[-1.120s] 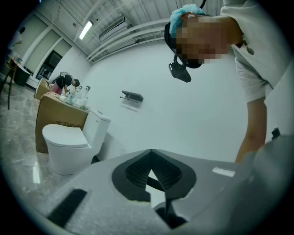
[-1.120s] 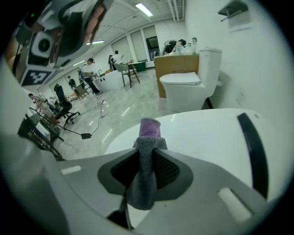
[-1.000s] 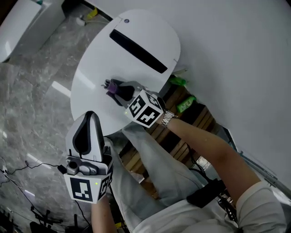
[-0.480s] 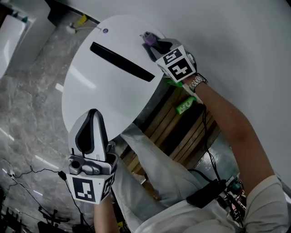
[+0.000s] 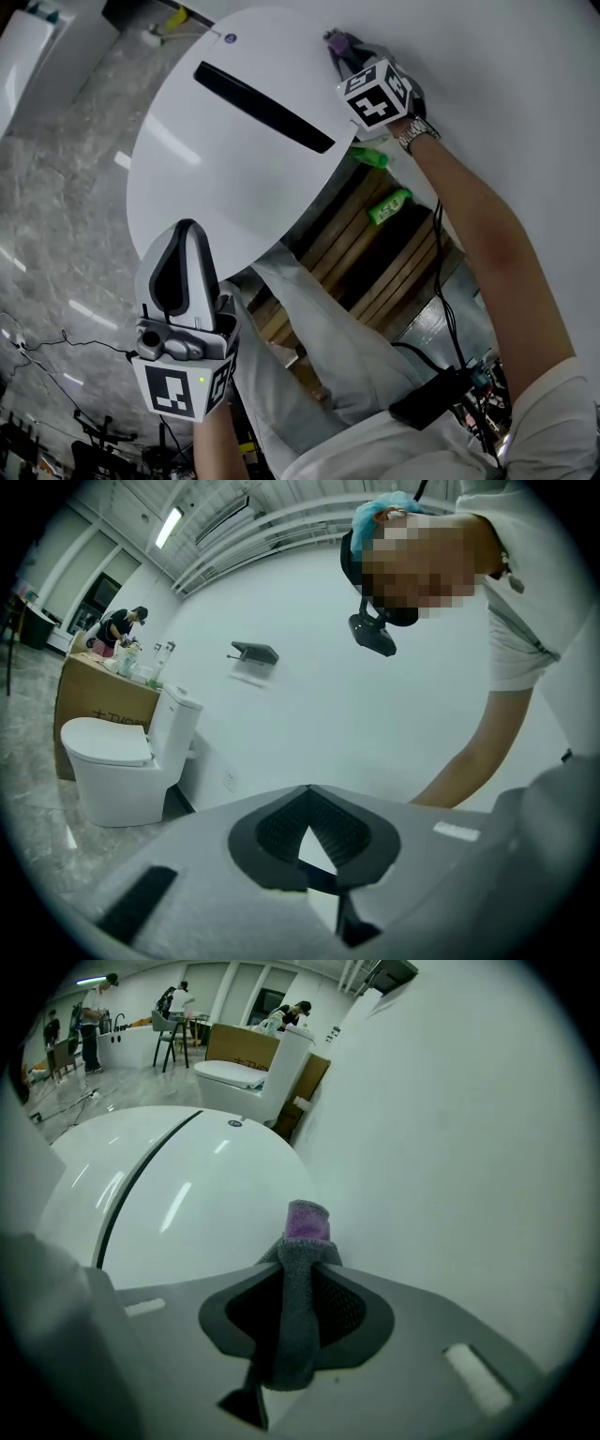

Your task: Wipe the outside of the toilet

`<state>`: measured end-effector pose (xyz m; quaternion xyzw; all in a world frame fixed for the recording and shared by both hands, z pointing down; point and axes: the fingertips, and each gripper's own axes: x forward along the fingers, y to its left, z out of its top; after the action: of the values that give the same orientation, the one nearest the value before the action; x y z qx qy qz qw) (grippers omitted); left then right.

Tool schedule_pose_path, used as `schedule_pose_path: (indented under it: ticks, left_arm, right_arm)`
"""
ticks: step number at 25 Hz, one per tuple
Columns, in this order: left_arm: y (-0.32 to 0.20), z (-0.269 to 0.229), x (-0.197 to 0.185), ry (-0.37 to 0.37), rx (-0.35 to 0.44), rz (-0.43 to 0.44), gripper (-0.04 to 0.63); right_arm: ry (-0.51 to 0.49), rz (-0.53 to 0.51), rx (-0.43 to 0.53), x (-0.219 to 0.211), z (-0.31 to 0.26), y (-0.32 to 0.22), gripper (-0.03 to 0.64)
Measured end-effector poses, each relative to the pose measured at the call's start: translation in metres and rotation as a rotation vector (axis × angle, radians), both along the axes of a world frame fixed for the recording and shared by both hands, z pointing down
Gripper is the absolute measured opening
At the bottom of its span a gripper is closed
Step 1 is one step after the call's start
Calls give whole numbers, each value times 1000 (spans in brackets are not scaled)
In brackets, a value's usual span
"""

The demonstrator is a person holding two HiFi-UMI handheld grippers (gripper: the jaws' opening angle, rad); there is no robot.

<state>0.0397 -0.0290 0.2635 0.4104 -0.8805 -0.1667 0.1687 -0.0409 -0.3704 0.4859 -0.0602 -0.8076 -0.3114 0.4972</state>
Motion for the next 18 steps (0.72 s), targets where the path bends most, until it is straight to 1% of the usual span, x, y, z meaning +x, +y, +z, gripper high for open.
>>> schedule_pose_path:
  ticks: [3,6,10,18]
  left_arm:
    - [14,5,3,4,8,-13,3]
    - [27,9,9,13,15,-17,3]
    - [39,9,18,11,24,9,3]
    - [82,11,39,2,18,54,3]
  right_arm:
    - [-19,30,-38,5,-1,11,87]
    - [-17,8,-55,17,-3,32,86]
    - [-19,-42,-55,32,-5,66,84]
    - [-58,-13,-82,64,-6,129,83]
